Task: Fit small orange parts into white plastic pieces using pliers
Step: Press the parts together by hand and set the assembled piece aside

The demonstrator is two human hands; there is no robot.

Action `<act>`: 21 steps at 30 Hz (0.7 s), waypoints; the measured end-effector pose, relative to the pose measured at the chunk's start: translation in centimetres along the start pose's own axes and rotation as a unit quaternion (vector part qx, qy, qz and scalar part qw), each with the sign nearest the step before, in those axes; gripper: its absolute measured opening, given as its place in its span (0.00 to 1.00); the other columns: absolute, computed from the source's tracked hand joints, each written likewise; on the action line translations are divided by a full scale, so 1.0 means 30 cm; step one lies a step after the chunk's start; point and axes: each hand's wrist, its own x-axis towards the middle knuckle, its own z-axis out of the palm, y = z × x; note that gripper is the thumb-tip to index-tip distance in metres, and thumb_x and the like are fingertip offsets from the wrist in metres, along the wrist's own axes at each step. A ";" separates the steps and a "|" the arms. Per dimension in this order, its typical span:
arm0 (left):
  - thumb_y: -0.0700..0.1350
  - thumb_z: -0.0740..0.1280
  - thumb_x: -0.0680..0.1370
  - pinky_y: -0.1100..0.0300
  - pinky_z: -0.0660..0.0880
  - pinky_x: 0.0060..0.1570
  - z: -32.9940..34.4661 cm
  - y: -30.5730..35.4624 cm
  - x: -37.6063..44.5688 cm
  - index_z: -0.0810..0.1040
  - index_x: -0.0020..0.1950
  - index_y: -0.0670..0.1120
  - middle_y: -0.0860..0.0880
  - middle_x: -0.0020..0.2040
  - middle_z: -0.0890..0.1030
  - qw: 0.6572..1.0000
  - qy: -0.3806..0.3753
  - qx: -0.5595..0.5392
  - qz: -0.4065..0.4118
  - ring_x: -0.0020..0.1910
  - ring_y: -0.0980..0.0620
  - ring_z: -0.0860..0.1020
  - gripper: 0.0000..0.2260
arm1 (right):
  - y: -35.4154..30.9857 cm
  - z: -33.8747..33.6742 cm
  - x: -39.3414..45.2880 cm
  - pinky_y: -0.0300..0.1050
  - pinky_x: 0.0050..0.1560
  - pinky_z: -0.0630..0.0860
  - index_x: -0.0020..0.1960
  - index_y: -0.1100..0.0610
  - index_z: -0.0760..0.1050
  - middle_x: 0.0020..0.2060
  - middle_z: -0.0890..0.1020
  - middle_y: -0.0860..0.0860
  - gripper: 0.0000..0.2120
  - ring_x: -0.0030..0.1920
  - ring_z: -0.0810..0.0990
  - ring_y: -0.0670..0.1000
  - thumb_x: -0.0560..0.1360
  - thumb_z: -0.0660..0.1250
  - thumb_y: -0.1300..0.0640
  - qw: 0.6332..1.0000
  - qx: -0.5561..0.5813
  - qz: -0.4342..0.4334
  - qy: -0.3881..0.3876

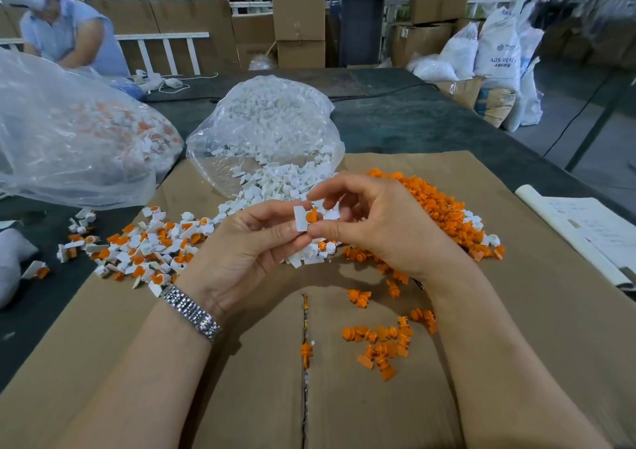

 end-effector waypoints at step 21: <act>0.39 0.76 0.66 0.59 0.83 0.44 0.023 0.000 -0.001 0.80 0.45 0.35 0.40 0.41 0.83 0.991 0.118 0.065 0.016 0.41 0.44 0.85 0.11 | 0.011 0.067 0.011 0.45 0.47 0.80 0.55 0.56 0.84 0.45 0.83 0.49 0.11 0.43 0.82 0.46 0.73 0.77 0.58 0.984 -0.143 -0.085 0.062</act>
